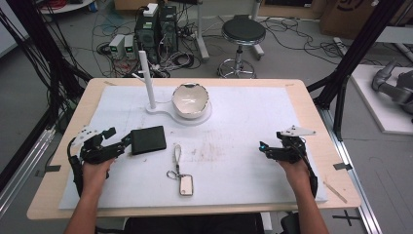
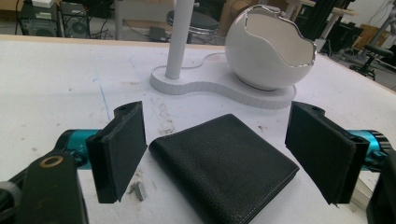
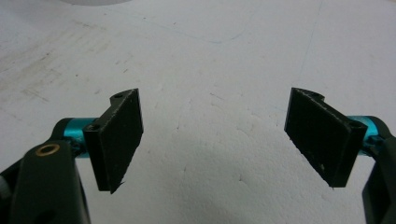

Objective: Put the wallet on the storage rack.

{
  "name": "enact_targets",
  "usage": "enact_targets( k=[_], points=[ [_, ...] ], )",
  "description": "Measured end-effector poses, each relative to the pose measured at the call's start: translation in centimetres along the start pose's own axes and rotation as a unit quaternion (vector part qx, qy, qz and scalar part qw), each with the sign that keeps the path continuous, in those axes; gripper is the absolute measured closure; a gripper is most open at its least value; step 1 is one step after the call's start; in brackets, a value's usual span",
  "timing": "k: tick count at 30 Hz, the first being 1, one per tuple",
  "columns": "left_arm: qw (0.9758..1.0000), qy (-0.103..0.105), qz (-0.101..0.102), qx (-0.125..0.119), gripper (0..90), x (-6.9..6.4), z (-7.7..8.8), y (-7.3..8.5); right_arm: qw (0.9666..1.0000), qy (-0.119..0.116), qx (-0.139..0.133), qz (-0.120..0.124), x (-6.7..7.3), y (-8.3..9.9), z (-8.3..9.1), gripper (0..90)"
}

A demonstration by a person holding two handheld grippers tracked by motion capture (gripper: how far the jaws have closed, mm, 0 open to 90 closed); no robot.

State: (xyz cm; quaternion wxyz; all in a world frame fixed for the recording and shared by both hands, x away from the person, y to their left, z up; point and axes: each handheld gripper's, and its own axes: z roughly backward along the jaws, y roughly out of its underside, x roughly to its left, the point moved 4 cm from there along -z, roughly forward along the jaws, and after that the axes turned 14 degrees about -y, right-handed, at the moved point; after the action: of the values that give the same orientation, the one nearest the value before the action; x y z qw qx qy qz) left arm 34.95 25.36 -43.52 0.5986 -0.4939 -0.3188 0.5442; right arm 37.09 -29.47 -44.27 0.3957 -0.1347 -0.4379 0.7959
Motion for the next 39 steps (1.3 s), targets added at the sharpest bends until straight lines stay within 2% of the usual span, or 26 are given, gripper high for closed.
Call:
enact_targets(
  k=[11, 15, 19, 20, 21, 22, 25, 29, 30, 31, 32, 34, 35, 36, 37, 38, 39],
  points=[
    [1.0000, 0.001, 0.001, 0.006, 20.3, -0.1, -0.3, 0.1, 1.0000, 0.002, -0.001, 0.000, -0.1, 0.1, 0.1, 19.7],
    [0.9998, -0.005, 0.002, 0.019, 20.3, -0.2, -0.8, 0.3, 1.0000, 0.002, -0.001, 0.001, 0.0, 0.1, 0.2, 19.8],
    [0.9993, -0.009, 0.013, 0.034, 20.3, -0.1, -1.6, 0.5, 1.0000, 0.001, -0.002, 0.000, -0.1, 0.3, 0.2, 19.7],
    [0.9983, -0.016, 0.020, 0.052, 20.3, -0.1, -2.2, 0.7, 1.0000, 0.000, -0.002, -0.006, -0.4, 0.5, 0.2, 19.7],
    [0.9983, -0.016, 0.020, 0.052, 20.3, -0.1, -2.2, 0.7, 0.9999, -0.001, -0.002, -0.012, -0.5, 0.6, 0.3, 19.7],
    [0.9971, -0.015, 0.029, 0.069, 20.3, -0.1, -2.8, 0.9, 0.9999, 0.001, -0.003, -0.013, -0.7, 0.6, 0.3, 19.7],
    [0.9961, -0.017, 0.031, 0.081, 20.3, -0.2, -3.2, 0.9, 0.9999, 0.000, -0.003, -0.013, -0.7, 0.7, 0.5, 19.7],
    [0.9946, -0.031, 0.035, 0.092, 20.3, -0.1, -3.9, 0.6, 0.9999, 0.000, -0.006, -0.013, -0.6, 0.8, 0.7, 19.7],
    [0.9936, -0.037, 0.032, 0.102, 20.3, 0.0, -4.2, 0.7, 0.9999, -0.001, -0.008, -0.013, -0.5, 0.7, 0.7, 19.7],
    [0.9936, -0.037, 0.032, 0.102, 20.3, 0.0, -4.2, 0.7, 0.9999, -0.001, -0.008, -0.013, -0.5, 0.7, 0.7, 19.7],
    [0.9912, -0.048, 0.027, 0.120, 20.3, 0.1, -4.6, 1.1, 0.9999, -0.002, -0.006, -0.013, -0.4, 0.7, 0.7, 19.7],
    [0.9891, -0.054, 0.019, 0.136, 20.3, 0.0, -4.9, 1.5, 0.9999, -0.003, -0.005, -0.011, -0.2, 0.7, 0.7, 19.7],
    [0.9891, -0.054, 0.019, 0.136, 20.3, 0.0, -4.9, 1.5, 0.9999, -0.003, -0.005, -0.012, -0.2, 0.7, 0.7, 19.8],
    [0.9871, -0.053, 0.011, 0.151, 20.5, -0.2, -5.1, 1.7, 0.9999, -0.003, -0.005, -0.010, -0.2, 0.6, 0.7, 19.8],
    [0.9871, -0.053, 0.011, 0.151, 21.3, -0.2, -5.1, 1.7, 0.9999, -0.003, -0.005, -0.010, -0.2, 0.6, 0.7, 19.8],
    [0.9846, -0.051, 0.003, 0.167, 22.2, -0.3, -5.2, 2.1, 0.9999, -0.004, -0.005, -0.013, -0.2, 0.6, 0.6, 19.7],
    [0.9846, -0.051, 0.003, 0.167, 22.8, -0.3, -5.2, 2.1, 0.9999, -0.004, -0.005, -0.013, -0.2, 0.6, 0.6, 19.7]
  ],
)
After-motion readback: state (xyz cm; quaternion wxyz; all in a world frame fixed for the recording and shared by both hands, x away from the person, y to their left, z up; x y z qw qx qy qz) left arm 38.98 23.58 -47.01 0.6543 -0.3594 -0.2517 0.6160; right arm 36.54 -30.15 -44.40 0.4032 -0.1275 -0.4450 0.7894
